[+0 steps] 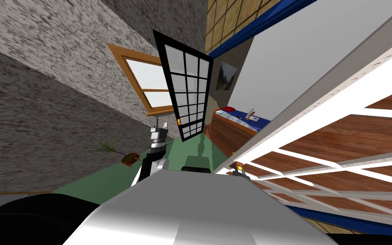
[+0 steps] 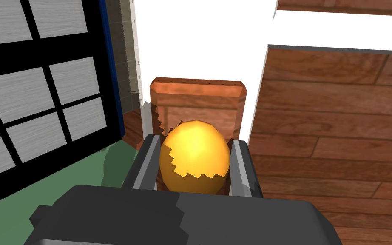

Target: Pull the door open

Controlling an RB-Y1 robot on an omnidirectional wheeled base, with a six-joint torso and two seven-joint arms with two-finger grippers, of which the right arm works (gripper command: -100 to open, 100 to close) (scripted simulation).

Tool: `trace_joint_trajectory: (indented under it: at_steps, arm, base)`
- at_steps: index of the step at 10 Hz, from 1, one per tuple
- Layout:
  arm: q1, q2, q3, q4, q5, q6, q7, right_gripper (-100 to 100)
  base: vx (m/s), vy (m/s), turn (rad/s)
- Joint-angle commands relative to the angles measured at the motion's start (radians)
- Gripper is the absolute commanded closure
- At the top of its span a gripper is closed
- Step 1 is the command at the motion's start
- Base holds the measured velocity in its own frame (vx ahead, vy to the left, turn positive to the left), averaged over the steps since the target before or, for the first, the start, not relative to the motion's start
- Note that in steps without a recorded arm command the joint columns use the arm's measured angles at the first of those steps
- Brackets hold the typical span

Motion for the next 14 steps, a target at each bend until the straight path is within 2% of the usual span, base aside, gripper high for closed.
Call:
trace_joint_trajectory:
  at_steps: [1,9,10,11,14]
  arm:
    - [0.001,0.0,-0.001,-0.001,-0.001,-0.003,-0.001,100]
    - [0.023,-0.08,0.06,0.044,0.055,-0.081,-0.088,100]
    - [0.024,-0.087,0.065,0.047,0.06,-0.087,-0.095,100]
    - [0.025,-0.081,0.063,0.045,0.056,-0.077,-0.089,100]
    - [0.017,-0.095,0.073,0.063,0.067,-0.092,-0.105,100]
  base:
    - [0.0,0.0,0.0]
    - [-0.218,-0.011,0.126]
    - [-0.2,-0.003,0.096]
    - [-0.086,0.004,0.011]
    - [-0.165,-0.014,0.099]
